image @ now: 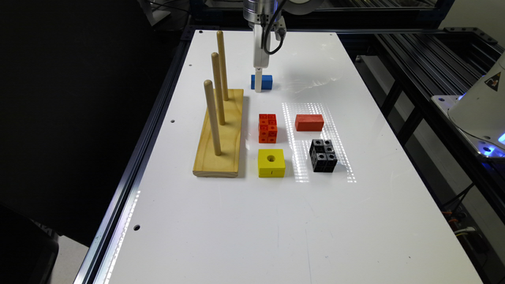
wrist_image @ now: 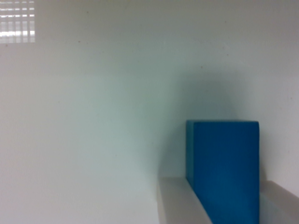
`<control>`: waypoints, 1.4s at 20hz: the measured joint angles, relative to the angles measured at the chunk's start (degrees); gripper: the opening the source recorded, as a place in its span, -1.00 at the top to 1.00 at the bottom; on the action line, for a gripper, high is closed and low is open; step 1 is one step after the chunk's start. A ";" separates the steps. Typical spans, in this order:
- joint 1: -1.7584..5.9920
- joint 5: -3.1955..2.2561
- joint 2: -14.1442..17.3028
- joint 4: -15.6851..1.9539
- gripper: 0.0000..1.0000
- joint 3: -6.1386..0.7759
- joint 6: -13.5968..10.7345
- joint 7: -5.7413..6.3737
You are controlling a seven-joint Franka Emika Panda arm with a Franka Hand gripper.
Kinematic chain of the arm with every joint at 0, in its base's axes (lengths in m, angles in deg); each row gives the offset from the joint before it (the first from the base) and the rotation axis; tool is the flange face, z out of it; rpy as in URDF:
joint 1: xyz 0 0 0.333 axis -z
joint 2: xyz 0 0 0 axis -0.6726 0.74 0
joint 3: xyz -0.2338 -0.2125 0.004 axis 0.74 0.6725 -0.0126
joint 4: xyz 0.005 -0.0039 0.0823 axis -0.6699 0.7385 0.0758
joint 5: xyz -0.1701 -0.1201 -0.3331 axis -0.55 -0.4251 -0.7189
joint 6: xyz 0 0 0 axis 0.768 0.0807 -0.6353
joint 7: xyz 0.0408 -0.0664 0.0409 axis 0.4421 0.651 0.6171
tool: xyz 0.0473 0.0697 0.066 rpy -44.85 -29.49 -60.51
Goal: Pick up narrow blue stick.
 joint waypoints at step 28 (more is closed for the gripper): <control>0.45 0.00 -6.28 0.31 1.00 0.19 -5.39 -0.15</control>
